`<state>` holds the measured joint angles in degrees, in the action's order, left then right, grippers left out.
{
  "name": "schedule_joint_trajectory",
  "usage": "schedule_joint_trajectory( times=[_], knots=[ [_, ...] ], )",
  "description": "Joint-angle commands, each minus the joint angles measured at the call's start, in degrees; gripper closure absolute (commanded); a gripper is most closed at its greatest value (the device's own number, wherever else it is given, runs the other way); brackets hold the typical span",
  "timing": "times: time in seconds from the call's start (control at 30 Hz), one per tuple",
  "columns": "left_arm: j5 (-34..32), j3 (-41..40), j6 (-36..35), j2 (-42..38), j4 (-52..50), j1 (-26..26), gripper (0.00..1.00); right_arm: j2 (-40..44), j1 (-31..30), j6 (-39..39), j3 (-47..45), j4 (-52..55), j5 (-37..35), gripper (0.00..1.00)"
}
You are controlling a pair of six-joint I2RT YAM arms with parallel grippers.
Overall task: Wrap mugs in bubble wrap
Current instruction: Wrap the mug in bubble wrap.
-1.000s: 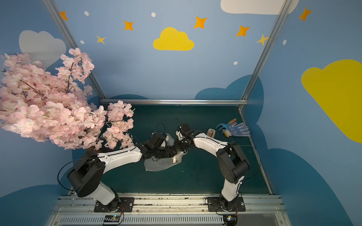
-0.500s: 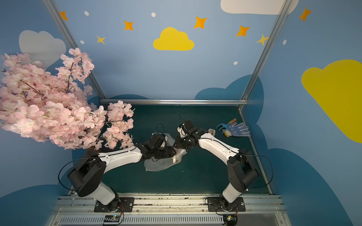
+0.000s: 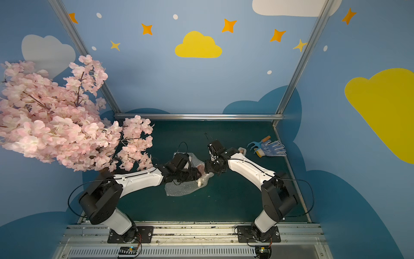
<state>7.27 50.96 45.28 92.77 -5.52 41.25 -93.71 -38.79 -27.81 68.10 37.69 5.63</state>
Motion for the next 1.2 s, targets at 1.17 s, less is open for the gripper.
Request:
schedule_joint_trajectory(
  times=[1.17],
  knots=[
    [-19.22, -16.42, 14.48, -21.7, -28.11, -2.14, 0.32, -12.36, -3.33, -0.4, 7.2, 3.53, -3.17, 0.36]
  ],
)
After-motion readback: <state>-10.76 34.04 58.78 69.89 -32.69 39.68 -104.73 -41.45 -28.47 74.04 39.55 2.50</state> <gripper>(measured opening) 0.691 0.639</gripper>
